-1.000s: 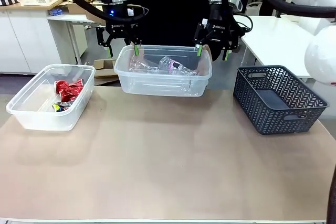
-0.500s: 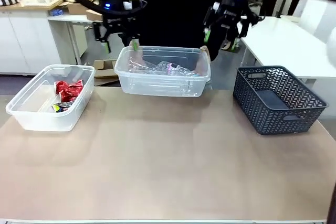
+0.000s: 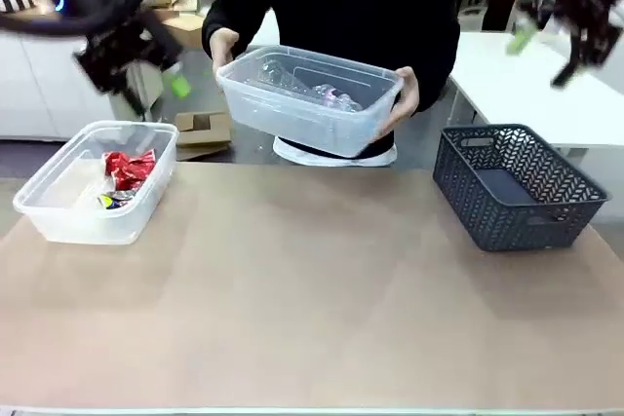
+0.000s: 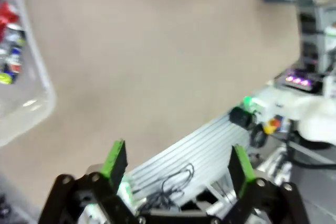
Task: Sort the waste into each basket.
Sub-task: Release the Organizing box you were holding.
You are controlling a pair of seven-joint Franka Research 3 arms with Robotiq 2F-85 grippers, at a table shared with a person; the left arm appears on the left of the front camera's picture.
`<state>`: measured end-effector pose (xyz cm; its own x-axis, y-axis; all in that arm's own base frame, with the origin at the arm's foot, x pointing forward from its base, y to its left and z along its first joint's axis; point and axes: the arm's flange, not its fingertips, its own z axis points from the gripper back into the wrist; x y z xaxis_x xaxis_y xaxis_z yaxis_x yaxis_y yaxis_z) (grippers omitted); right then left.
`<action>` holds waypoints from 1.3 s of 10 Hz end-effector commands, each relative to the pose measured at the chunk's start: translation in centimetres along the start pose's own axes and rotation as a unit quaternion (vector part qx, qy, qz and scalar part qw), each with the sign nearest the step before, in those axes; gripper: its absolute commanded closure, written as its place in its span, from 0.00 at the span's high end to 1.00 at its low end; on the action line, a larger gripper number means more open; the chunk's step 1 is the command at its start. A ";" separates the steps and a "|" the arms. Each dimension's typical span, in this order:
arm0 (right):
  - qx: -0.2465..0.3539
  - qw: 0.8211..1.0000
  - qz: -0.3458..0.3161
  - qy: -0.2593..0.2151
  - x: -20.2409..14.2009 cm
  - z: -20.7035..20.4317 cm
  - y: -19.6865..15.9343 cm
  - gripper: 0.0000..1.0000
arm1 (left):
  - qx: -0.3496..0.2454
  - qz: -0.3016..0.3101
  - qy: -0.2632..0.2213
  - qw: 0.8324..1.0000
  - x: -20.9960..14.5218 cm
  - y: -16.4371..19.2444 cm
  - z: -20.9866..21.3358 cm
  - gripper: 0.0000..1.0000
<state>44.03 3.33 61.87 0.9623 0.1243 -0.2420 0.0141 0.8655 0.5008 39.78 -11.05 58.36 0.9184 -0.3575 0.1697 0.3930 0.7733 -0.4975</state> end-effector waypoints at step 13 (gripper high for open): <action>0.432 0.901 -0.027 -0.005 -7.2 -9.7 -11.1 1.00 | -0.365 0.126 -0.224 0.895 -11.8 11.7 1.3 1.00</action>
<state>34.23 -3.60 49.89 0.9430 0.1124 -0.3132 0.2815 0.2328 0.9309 33.40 3.69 52.97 0.9651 0.1566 0.2099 0.1706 0.2324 -0.9575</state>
